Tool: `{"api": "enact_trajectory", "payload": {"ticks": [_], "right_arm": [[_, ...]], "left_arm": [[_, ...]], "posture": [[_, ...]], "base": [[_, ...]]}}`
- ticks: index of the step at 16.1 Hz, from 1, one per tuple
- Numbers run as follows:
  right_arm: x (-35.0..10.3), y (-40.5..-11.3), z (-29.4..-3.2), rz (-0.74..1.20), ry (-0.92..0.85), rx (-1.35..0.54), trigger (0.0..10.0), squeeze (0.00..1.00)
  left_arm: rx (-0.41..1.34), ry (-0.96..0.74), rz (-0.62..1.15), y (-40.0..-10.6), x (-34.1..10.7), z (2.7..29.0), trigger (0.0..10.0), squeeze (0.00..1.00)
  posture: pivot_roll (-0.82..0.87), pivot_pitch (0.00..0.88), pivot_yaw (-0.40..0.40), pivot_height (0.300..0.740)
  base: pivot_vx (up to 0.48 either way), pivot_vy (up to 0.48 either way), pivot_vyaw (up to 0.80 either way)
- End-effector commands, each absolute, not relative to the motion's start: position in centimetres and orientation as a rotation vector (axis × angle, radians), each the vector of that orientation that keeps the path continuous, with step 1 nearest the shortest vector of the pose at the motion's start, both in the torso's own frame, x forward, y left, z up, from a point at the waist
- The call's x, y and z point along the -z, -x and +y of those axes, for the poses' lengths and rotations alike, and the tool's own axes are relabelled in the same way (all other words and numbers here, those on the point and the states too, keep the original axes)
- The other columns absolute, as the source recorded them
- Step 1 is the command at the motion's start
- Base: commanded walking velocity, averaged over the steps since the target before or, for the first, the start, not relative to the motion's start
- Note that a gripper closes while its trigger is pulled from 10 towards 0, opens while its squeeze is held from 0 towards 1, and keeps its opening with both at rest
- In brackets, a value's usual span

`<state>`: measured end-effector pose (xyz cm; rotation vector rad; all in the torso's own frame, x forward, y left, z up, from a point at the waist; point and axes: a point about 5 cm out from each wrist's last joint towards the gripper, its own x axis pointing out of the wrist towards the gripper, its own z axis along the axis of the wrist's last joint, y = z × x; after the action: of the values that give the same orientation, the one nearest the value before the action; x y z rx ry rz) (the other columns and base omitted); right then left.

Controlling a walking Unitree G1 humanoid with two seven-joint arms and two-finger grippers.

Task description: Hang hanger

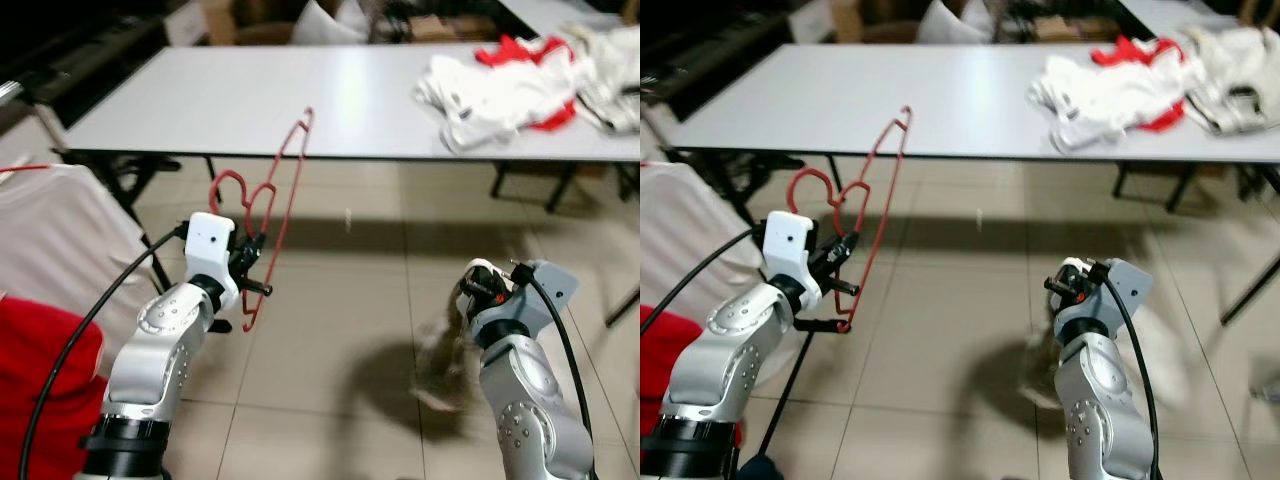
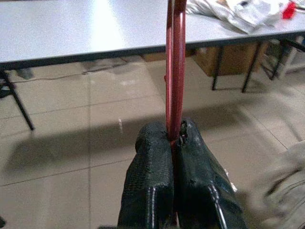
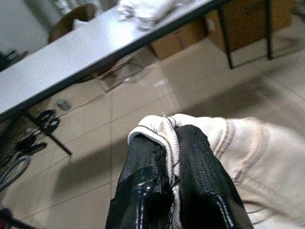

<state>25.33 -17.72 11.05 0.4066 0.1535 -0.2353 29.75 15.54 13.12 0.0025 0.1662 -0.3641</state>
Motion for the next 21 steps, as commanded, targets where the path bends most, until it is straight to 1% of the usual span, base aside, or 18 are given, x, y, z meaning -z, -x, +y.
{"api": "enact_trajectory", "payload": {"ticks": [1,7,13,14,15,20,21], "right_arm": [[-12.1,-25.6,-17.5,0.106,-0.416,0.216,10.0,0.00],[-12.1,-25.7,-17.5,0.106,-0.410,0.218,10.0,0.00],[-12.5,-26.1,-17.3,0.096,-0.397,0.201,10.0,0.00],[-12.5,-26.1,-17.4,0.094,-0.395,0.199,10.0,0.00],[-12.6,-26.2,-17.4,0.091,-0.393,0.198,10.0,0.00],[-13.1,-26.6,-17.2,0.072,-0.404,0.177,10.0,0.00],[-13.1,-26.6,-17.2,0.071,-0.405,0.177,10.0,0.00]], "left_arm": [[0.368,-0.018,0.152,-29.9,-13.5,15.4,10.0,0.00],[0.380,-0.026,0.154,-30.0,-13.5,15.3,10.0,0.00],[0.374,-0.045,0.133,-29.9,-13.9,15.5,10.0,0.00],[0.360,-0.047,0.105,-30.0,-14.2,15.5,10.0,0.00],[0.347,-0.029,0.080,-30.1,-14.5,15.6,10.0,0.00],[0.344,-0.013,0.062,-30.3,-14.9,15.3,10.0,0.00],[0.343,-0.013,0.061,-30.3,-14.9,15.3,10.0,0.00]], "posture": [[-0.17,0.000,0.068,0.740],[-0.17,0.000,0.072,0.740],[-0.16,0.000,0.066,0.740],[-0.15,0.000,0.063,0.740],[-0.15,0.000,0.062,0.740],[-0.16,0.000,0.060,0.740],[-0.16,0.000,0.058,0.740]], "base": [[0.000,0.465,0.00],[0.000,0.464,0.00],[0.000,0.000,0.00],[0.000,0.000,0.00],[0.000,0.000,0.00],[0.000,0.000,0.00],[0.270,0.000,0.00]]}}
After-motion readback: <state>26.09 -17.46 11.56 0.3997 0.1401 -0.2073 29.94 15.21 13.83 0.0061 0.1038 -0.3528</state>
